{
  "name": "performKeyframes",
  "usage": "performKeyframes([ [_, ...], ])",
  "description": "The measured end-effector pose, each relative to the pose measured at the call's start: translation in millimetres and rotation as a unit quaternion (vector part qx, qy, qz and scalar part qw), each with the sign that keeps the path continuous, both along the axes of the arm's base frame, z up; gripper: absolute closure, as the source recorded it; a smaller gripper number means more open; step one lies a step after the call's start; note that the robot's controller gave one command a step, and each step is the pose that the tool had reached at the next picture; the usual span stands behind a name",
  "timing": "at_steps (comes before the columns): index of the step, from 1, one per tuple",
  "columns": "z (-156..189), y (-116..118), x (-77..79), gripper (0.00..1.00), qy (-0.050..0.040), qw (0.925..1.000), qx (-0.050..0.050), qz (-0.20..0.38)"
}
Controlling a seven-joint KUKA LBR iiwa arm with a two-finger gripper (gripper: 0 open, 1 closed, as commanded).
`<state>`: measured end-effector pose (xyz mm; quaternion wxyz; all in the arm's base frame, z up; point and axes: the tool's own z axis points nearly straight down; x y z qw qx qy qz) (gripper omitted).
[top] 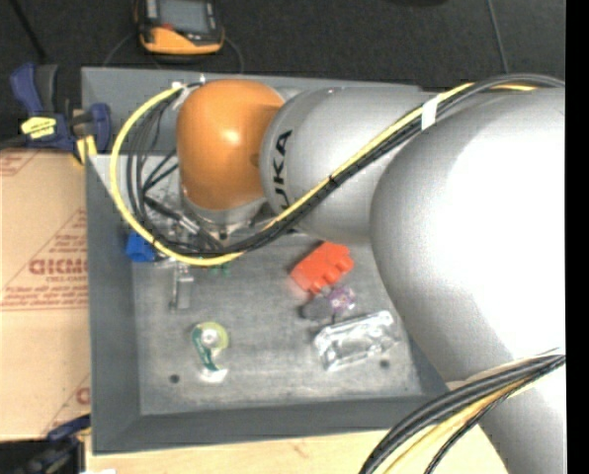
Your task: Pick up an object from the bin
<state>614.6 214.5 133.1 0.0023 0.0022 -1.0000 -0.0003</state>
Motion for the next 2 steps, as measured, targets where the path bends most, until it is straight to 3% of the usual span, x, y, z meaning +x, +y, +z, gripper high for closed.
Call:
performKeyframes([
  [1,-64.1,-39.8,-72.3,0.00,-0.0010,0.9912,0.000,0.132],
  [2,-31.0,-66.5,-90.0,0.00,-0.0034,0.9919,0.000,0.127],
])
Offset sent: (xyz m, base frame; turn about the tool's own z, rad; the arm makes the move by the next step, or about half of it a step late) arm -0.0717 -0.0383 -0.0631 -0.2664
